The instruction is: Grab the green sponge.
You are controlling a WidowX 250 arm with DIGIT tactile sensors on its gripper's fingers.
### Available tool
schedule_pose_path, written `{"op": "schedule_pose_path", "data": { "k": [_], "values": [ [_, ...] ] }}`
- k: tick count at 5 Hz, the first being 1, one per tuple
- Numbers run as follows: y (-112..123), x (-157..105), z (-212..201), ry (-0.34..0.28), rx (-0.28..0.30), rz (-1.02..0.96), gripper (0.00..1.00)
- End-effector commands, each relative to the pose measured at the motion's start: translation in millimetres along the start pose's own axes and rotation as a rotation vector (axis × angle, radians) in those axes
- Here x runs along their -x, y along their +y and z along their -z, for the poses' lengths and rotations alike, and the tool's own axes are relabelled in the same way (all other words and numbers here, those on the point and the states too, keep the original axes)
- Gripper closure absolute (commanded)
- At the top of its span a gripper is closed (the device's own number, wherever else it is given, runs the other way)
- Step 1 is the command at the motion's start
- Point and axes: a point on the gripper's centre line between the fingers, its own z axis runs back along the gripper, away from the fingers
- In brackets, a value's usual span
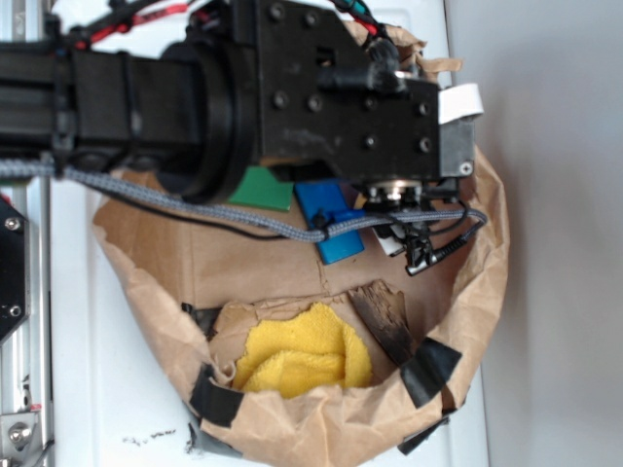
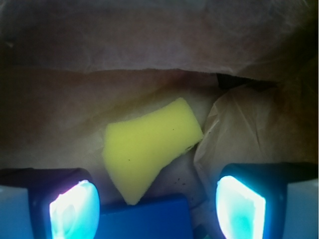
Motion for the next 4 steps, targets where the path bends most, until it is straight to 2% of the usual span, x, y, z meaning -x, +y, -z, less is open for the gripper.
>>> {"op": "schedule_pose_path", "data": {
  "k": [1,2,3,4],
  "values": [
    [7,-10,-12,-0.038,0.011,-0.012,0.0],
    [0,-19,4,-0.075,0.046,-0.015,0.0],
    [-2,-24,22,-0.113,0.038,-0.019,0.0],
    [-1,-25,32,-0.093,0.032,-0.022,1.0]
  ]
}}
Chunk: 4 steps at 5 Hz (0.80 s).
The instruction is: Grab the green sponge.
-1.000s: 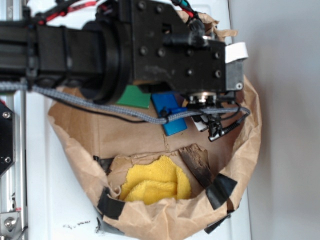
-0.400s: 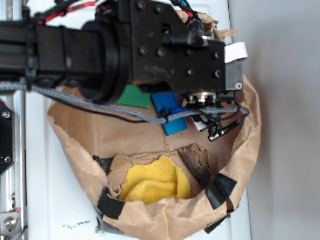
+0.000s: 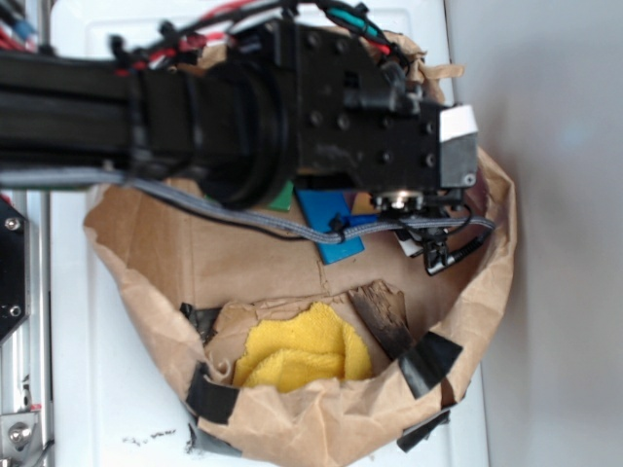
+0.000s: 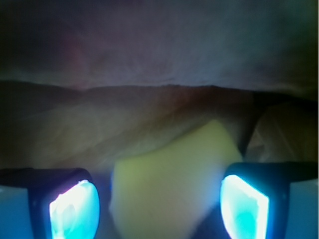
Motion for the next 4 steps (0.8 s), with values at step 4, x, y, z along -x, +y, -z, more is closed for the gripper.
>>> {"op": "schedule_pose_path", "data": {
  "k": [4],
  "values": [
    [13,-8,-45,-0.01,0.095,-0.079,1.0]
  ]
}}
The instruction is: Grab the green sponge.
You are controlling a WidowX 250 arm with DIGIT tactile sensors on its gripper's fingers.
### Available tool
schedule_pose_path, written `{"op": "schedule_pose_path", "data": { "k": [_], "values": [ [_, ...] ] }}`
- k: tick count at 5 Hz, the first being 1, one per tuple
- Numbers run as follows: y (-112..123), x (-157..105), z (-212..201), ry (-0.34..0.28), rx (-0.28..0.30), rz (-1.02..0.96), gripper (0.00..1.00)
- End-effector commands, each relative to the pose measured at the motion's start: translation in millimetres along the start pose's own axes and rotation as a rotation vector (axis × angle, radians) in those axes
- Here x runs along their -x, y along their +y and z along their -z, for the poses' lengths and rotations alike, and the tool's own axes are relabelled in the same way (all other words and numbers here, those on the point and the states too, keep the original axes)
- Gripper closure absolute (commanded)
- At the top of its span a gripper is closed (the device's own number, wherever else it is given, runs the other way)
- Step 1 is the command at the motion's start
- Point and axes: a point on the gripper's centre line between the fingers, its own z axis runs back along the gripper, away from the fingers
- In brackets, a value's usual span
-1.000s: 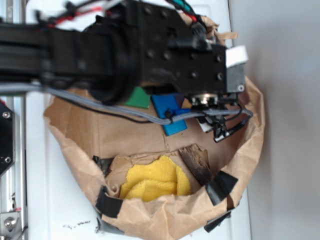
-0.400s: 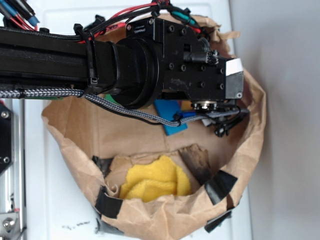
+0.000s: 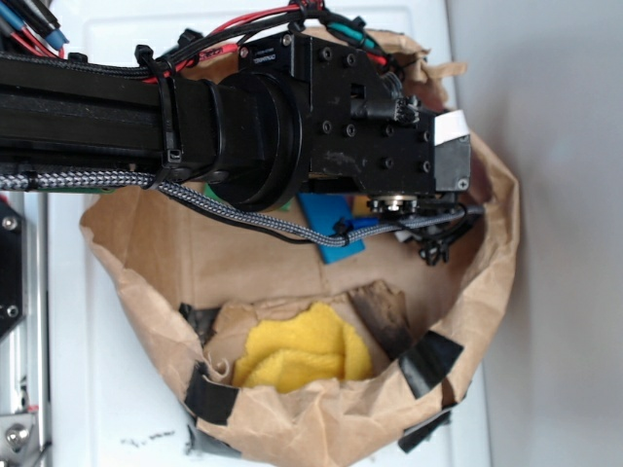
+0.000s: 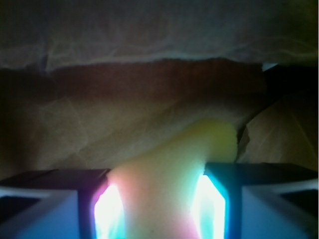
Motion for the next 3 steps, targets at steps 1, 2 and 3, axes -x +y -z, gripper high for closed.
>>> {"op": "schedule_pose_path", "data": {
  "k": [1,2,3],
  "values": [
    [26,-7,-102,0.052,0.162,-0.006,1.0],
    [35,-2,-115,0.039,0.153,0.011,1.0],
    [38,0,-112,0.032,0.163,0.032,1.0]
  ]
}}
